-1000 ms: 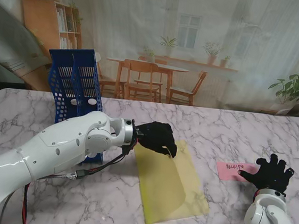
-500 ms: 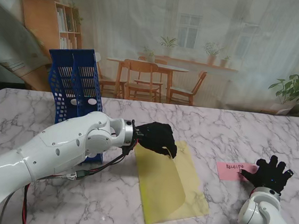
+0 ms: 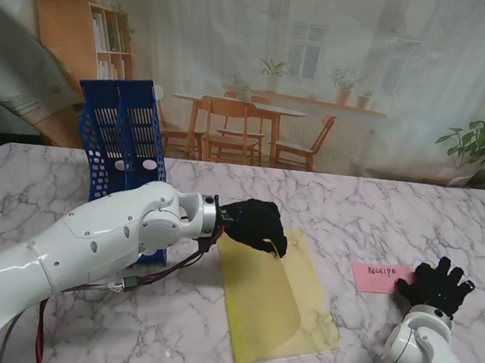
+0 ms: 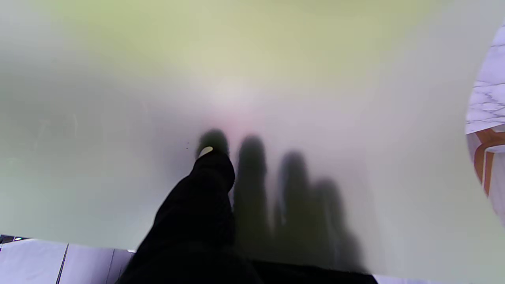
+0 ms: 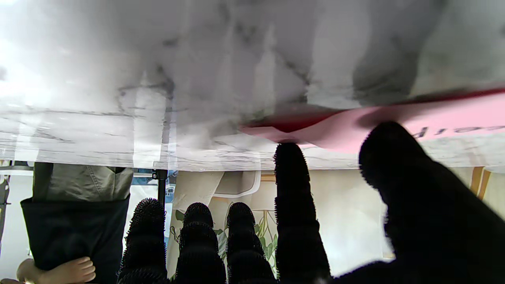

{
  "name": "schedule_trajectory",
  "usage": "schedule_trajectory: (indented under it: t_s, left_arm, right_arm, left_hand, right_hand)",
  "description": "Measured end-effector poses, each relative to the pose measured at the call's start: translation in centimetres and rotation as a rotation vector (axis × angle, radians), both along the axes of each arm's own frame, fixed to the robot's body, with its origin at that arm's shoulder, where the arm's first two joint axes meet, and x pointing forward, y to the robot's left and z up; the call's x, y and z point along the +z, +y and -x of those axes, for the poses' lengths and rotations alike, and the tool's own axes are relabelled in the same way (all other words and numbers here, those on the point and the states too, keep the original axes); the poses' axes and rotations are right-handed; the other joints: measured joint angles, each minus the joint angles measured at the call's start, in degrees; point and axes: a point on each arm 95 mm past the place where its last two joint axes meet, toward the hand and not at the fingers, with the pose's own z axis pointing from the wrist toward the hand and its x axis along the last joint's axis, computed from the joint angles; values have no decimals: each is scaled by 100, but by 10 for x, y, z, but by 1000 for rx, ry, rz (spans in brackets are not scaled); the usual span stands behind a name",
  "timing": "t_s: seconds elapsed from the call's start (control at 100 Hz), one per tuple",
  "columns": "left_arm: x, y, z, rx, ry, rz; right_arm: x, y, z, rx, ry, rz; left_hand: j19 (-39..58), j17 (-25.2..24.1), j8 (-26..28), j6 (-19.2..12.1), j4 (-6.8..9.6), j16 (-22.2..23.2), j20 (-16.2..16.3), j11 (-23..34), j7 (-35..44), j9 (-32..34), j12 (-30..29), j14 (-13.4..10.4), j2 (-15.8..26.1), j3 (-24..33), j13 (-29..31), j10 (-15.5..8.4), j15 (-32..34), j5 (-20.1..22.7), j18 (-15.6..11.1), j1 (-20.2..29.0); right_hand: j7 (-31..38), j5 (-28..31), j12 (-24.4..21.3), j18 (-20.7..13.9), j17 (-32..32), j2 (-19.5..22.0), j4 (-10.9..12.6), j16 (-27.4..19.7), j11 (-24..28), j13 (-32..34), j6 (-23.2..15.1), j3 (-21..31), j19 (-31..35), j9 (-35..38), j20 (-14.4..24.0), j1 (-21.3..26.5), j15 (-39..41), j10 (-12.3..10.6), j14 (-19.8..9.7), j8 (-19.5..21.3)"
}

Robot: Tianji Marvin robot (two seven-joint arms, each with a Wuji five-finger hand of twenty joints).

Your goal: Open the sliding file folder, put the receipt in and insert it into the document holder

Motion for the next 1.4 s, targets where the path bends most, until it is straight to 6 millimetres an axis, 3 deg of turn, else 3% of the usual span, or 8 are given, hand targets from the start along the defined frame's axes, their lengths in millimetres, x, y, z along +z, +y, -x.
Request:
schedule_trajectory:
  t_s: [0.13, 0.33, 0.45, 0.63, 0.96, 1.17, 1.4]
  left_arm:
    - [0, 0, 0, 0, 1, -1]
    - [0, 0, 0, 0, 1, -1]
    - [0, 0, 0, 0, 1, 0]
    - [-1, -1, 0, -1, 2, -1]
    - [-1, -1, 0, -2, 2, 0]
    - [-1, -1, 0, -6, 1, -6]
    - [-1, -2, 0, -10, 0, -8]
  right_arm:
    - [0, 1, 0, -3, -1, -3]
    - [-2, 2, -3, -19, -17, -17]
    - [-3, 3, -5, -24, -30, -21]
    - [-4, 5, -6, -26, -50, -33]
    - [-8, 7, -8, -27, -117, -61]
    - [-5, 7, -5, -21, -138, -98]
    - [20, 13, 1, 55, -171, -157]
  left_hand:
    - [0, 0, 4, 0, 0, 0, 0, 0, 0, 0, 0, 0, 0, 0, 0, 0, 0, 0, 0, 0]
    - [0, 0, 22, 0, 0, 1, 0, 0, 0, 0, 0, 0, 0, 0, 1, 0, 1, 0, 0, 0]
    - [0, 1, 23, 0, 0, 1, 0, 0, 0, 0, 0, 0, 0, 0, 1, 0, 2, 0, 0, 0]
    - [0, 1, 24, 0, 0, 1, 0, 0, 0, 0, 0, 0, 0, 0, 1, 0, 2, 0, 0, 0]
    - [0, 1, 25, 0, 0, 1, 0, 0, 0, 0, 0, 0, 0, 0, 1, 0, 3, 0, 0, 0]
    - [0, 1, 26, 0, 0, 1, 0, 0, 0, 0, 0, 0, 0, 0, 2, 0, 3, 0, 0, 0]
    - [0, 1, 27, 0, 0, 1, 0, 0, 0, 0, 0, 0, 0, 0, 2, 0, 4, 0, 0, 0]
  right_hand:
    - [-6, -1, 6, 0, -1, -53, 0, 0, 62, 0, 28, 62, 33, 0, -13, 0, 0, 0, 0, 38]
    - [162, -11, 178, 0, -2, -258, -10, 0, 471, 4, 77, 460, 246, 0, -130, 45, 109, 1, 0, 454]
    - [663, -18, 338, 0, -2, -256, -525, -2, 880, 56, 67, 549, 446, 1, -295, 450, 255, 2, 0, 349]
    - [1835, -4, 557, 5, -2, -250, -652, -16, 1483, 129, -332, 570, 634, 25, -442, 811, 540, 2, -4, 156]
    - [2465, 706, 851, 145, 215, -326, -659, 207, 2091, 904, -491, 577, 998, 1508, -511, 1544, 1337, -4, 23, 153]
    - [2556, 996, 986, 203, 228, -277, -659, 398, 2318, 1125, -44, 612, 1192, 1882, -523, 1704, 1610, 0, 53, 227]
    - [2690, 1066, 1145, 285, 463, -162, -659, 639, 2653, 1495, 416, 612, 1534, 2200, -564, 1762, 2040, 49, 91, 403]
